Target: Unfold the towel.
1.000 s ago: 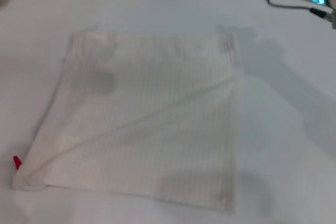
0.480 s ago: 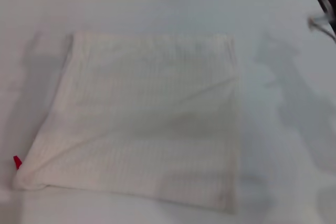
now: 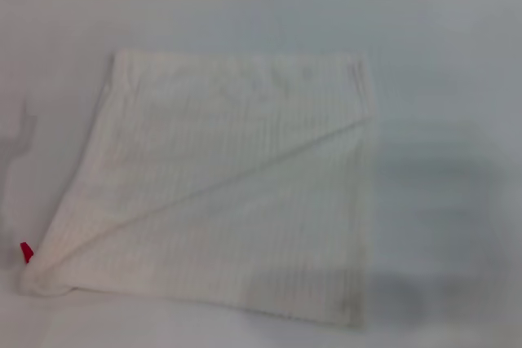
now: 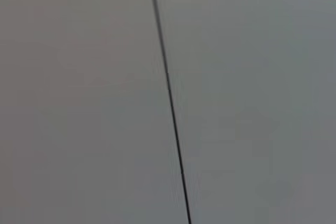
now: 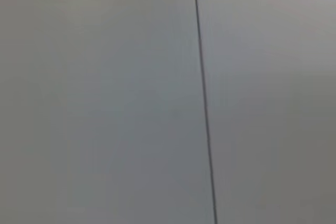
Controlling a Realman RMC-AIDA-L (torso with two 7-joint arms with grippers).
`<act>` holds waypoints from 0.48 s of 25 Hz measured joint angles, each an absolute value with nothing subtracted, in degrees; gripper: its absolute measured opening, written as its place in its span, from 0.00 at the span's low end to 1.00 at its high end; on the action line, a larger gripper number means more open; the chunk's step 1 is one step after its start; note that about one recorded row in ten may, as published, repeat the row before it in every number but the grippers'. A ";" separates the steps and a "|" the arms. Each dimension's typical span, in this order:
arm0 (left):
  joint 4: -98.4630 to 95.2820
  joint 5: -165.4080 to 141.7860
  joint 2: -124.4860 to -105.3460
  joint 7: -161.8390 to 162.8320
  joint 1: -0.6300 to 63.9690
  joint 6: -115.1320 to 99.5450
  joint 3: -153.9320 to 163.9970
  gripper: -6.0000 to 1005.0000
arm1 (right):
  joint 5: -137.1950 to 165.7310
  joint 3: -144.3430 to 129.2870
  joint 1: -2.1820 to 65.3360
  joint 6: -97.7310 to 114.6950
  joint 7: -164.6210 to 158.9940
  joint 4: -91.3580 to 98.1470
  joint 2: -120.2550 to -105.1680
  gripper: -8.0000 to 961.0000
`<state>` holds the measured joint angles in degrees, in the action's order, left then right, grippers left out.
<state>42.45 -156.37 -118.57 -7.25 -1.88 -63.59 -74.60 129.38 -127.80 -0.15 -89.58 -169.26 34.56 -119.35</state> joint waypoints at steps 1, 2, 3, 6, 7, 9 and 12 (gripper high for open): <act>40.63 -156.30 -118.56 -5.96 -1.56 -64.77 -74.84 0.77 | 129.24 -128.19 -0.42 -89.91 -169.27 33.68 -119.42 0.06; 40.63 -156.30 -118.56 -5.96 -1.56 -64.77 -74.84 0.77 | 129.24 -128.19 -0.42 -89.91 -169.27 33.68 -119.42 0.06; 40.13 -156.29 -118.56 -5.79 -1.46 -65.09 -74.86 0.77 | 129.20 -128.56 -0.50 -89.93 -169.28 33.19 -119.46 0.06; 39.75 -156.29 -118.56 -5.75 -1.41 -65.33 -74.54 0.77 | 129.14 -129.39 -0.35 -89.93 -169.28 32.86 -119.52 0.26; 39.75 -156.29 -118.56 -5.75 -1.41 -65.33 -74.54 0.77 | 129.14 -129.39 -0.35 -89.93 -169.28 32.86 -119.52 0.30; 39.72 -156.29 -118.57 -5.82 -1.50 -65.39 -74.50 0.77 | 129.05 -129.97 -0.19 -89.84 -169.28 32.63 -119.53 0.39; 39.25 -156.34 -118.64 -6.01 -1.79 -65.80 -74.14 0.77 | 129.01 -130.28 -0.16 -89.70 -169.28 32.28 -119.53 0.52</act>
<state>39.25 -156.34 -118.64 -6.01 -1.79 -65.80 -74.14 129.01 -130.28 -0.16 -89.70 -169.28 32.28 -119.53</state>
